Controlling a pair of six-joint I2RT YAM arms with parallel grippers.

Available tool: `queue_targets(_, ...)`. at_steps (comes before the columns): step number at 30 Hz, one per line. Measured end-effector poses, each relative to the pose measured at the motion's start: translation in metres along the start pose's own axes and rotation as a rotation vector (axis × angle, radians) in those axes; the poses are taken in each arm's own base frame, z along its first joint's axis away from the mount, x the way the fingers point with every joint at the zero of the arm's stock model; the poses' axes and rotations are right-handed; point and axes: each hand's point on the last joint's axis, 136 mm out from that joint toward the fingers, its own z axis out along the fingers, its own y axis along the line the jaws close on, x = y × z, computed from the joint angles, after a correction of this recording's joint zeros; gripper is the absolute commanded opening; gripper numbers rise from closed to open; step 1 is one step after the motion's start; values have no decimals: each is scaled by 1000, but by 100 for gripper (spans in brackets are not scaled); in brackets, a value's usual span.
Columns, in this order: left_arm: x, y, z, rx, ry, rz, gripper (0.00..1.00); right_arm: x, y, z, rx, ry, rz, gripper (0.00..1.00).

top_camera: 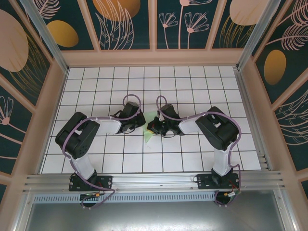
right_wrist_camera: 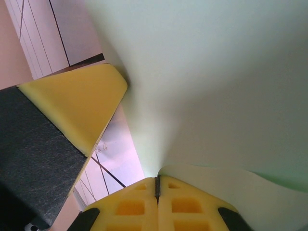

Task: Fold a paper plane with a square sheet of paper (pick it up from the middle)
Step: Third fold the triangle at the center of the table.

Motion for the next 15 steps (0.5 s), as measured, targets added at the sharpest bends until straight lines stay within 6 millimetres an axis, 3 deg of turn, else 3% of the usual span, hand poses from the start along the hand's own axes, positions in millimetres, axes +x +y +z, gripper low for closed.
queue_targets(15, 0, 0, 0, 3, -1, 0, 0, -2, -2, -2, 13, -26, -2, 0)
